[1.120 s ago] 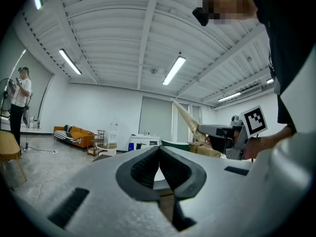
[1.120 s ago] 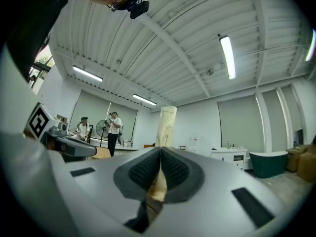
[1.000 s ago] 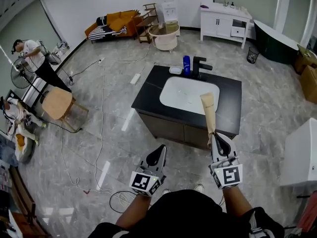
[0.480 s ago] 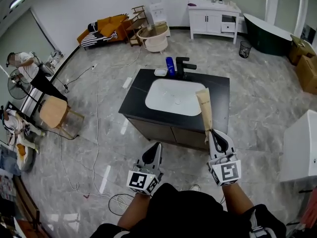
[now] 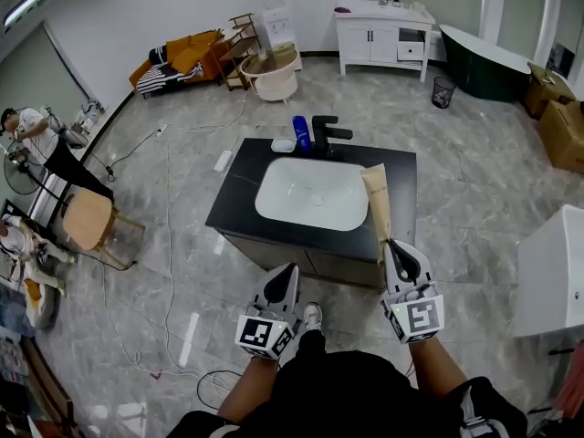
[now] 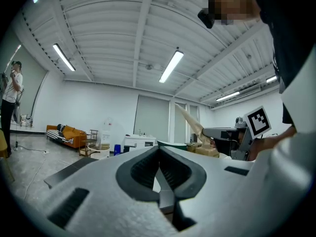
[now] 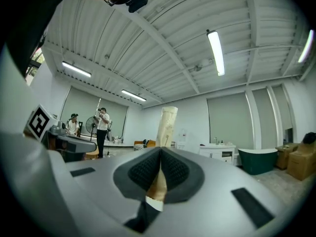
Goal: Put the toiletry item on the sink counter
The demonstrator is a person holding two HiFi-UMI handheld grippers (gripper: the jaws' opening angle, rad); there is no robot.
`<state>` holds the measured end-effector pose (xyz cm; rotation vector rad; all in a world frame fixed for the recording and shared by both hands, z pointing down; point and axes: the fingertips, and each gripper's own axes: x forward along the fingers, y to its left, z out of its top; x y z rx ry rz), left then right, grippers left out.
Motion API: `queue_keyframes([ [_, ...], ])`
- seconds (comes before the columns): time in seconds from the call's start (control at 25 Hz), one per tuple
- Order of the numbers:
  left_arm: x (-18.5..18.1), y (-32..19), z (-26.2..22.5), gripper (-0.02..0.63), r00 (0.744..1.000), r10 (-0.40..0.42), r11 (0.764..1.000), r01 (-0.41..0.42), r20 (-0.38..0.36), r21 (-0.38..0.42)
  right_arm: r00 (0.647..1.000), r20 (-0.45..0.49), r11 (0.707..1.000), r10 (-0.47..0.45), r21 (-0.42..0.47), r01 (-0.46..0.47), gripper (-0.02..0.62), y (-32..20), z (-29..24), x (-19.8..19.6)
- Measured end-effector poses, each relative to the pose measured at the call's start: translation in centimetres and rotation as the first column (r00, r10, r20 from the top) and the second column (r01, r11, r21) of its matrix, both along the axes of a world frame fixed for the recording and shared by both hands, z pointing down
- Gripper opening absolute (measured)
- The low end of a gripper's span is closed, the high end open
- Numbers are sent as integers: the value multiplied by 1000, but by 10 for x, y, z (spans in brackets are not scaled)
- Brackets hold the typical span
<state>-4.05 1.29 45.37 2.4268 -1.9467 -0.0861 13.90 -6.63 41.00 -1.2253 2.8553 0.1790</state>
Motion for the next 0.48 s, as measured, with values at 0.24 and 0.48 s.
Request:
queue_keyframes([
  [0.24,-23,-49,-2,9,999,51,999,-51,-5,12,999,-15,999,39,13,-39,9,-43,-4,-25],
  [0.48,-53,-91,-8,9,996,88,996,-88,-6,16,994,-25,995,103,6,-103,9,-79,-8,-47],
])
